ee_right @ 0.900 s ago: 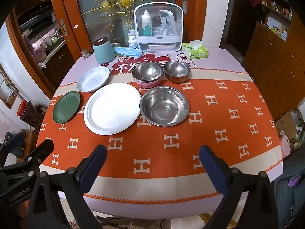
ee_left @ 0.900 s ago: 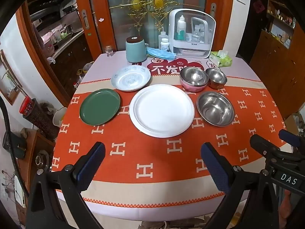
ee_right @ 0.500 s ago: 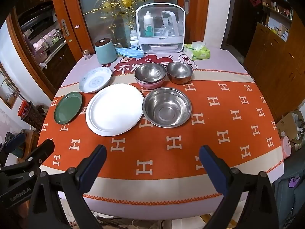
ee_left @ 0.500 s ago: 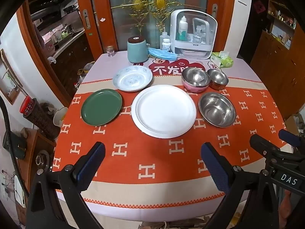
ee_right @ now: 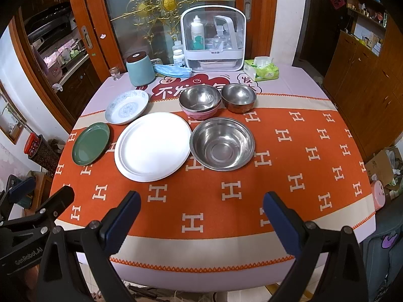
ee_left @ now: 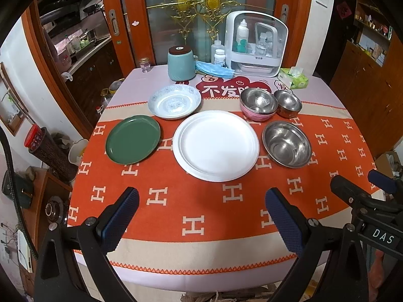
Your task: Organize plates and bowls
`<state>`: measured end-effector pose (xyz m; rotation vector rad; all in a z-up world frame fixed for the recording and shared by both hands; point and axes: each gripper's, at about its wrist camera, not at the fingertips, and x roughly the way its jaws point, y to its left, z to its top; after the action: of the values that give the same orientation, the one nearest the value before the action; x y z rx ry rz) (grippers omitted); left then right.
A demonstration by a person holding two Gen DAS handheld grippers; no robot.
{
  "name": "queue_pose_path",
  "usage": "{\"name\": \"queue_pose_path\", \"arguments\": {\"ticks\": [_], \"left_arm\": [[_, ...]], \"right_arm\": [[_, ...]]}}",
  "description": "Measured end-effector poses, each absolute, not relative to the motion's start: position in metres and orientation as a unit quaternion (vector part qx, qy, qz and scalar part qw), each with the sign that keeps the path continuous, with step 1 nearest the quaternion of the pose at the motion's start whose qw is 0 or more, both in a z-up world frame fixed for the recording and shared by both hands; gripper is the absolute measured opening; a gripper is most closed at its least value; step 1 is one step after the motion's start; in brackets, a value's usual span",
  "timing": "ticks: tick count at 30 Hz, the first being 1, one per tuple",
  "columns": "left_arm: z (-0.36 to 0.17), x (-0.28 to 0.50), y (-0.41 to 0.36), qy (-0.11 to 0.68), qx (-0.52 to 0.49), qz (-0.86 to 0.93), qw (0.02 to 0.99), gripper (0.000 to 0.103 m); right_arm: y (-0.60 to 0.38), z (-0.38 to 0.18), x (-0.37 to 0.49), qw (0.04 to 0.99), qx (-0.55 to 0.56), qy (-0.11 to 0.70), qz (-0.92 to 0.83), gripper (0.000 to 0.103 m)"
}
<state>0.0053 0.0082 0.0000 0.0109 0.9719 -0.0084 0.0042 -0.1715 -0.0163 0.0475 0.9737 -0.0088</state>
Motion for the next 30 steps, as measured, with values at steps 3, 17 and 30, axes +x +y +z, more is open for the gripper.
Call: {"name": "queue_pose_path", "arguments": {"ticks": [3,17,30], "left_arm": [[-0.0008,0.0051,0.0082,0.466,0.006,-0.003,0.885,0.100],[-0.0005,0.0089,0.0054,0.462,0.008,-0.004,0.887,0.100],[0.0031,0.0135,0.0102,0.460,0.006,-0.005,0.888,0.100]], "right_arm": [[-0.1719,-0.0155,0.0048,0.884,0.023,0.468,-0.004,0.098],[-0.1742,-0.0119,0.0074,0.885,0.024,0.465,-0.003,0.098],[-0.1697,-0.0106,0.0114,0.887,0.023,0.461,-0.002,0.098]]}}
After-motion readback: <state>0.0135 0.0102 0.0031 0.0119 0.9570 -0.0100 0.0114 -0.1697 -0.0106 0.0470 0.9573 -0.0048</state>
